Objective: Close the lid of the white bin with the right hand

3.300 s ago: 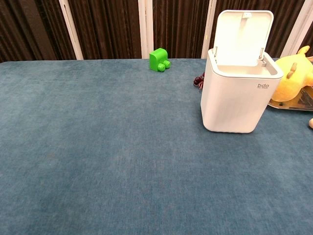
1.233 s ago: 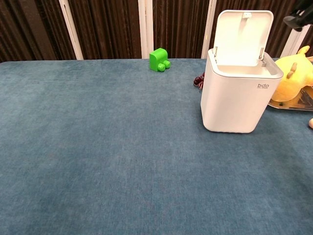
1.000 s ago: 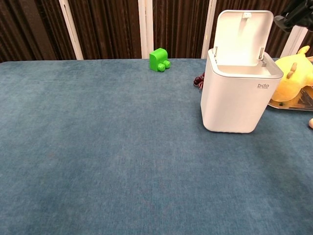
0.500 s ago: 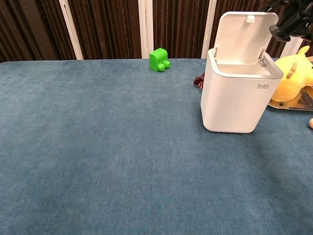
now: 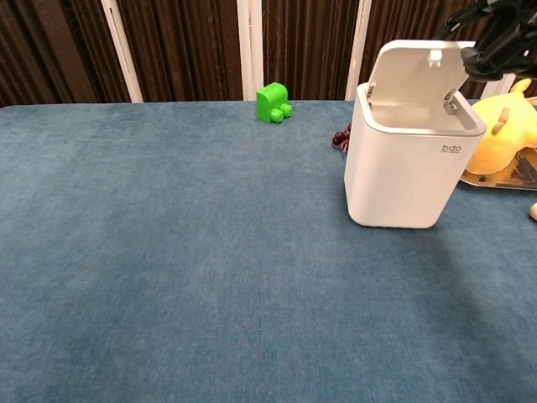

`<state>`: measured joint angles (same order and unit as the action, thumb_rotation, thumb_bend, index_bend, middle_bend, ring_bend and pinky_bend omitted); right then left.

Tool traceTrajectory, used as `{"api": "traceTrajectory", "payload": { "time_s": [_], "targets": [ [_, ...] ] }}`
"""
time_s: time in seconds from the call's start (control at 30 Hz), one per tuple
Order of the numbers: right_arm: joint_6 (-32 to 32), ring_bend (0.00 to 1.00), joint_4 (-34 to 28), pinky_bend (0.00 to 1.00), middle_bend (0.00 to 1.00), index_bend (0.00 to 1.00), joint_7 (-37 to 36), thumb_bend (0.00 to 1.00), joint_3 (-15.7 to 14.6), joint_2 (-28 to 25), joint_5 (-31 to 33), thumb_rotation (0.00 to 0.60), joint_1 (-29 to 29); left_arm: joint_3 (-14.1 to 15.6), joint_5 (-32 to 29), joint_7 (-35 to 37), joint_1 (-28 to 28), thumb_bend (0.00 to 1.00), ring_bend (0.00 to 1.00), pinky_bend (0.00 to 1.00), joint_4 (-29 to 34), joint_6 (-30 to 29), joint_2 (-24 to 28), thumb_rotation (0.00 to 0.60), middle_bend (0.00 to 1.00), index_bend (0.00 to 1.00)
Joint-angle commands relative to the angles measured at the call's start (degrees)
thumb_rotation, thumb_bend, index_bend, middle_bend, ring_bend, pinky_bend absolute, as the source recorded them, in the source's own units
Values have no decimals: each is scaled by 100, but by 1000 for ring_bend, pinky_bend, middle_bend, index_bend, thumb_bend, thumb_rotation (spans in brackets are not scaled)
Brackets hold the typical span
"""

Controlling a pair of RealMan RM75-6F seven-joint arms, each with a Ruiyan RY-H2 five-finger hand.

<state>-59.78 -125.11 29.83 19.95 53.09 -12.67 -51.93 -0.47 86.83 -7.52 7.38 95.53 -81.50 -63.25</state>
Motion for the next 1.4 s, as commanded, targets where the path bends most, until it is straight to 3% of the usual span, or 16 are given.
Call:
{"api": "traceTrajectory", "payload": {
  "time_s": [0.03, 0.23, 0.43, 1.13, 1.4],
  "targets": [
    [101, 828, -176, 760, 781, 229, 34, 751, -98, -144, 66, 600, -65, 3, 7, -5, 0, 0, 0, 0, 5, -3, 0, 600, 0, 0],
    [129, 829, -340, 759, 781, 227, 56, 751, -266, -198, 127, 600, -164, 7, 16, -3, -2, 0, 0, 0, 13, -9, 3, 600, 0, 0],
    [148, 829, -388, 759, 781, 124, 54, 752, -491, -151, 92, 600, -200, 16, 11, 9, -6, 0, 0, 0, 26, -1, 16, 600, 0, 0],
    [181, 829, -359, 760, 781, 124, 5, 753, -1147, 154, 62, 600, -279, 28, 29, 34, -12, 0, 0, 0, 40, -10, 31, 600, 0, 0],
    [-7, 828, -438, 760, 781, 124, -226, 753, -1034, 53, -158, 600, -256, 24, 30, 50, -15, 0, 0, 0, 36, -21, 37, 600, 0, 0]
  ]
}}
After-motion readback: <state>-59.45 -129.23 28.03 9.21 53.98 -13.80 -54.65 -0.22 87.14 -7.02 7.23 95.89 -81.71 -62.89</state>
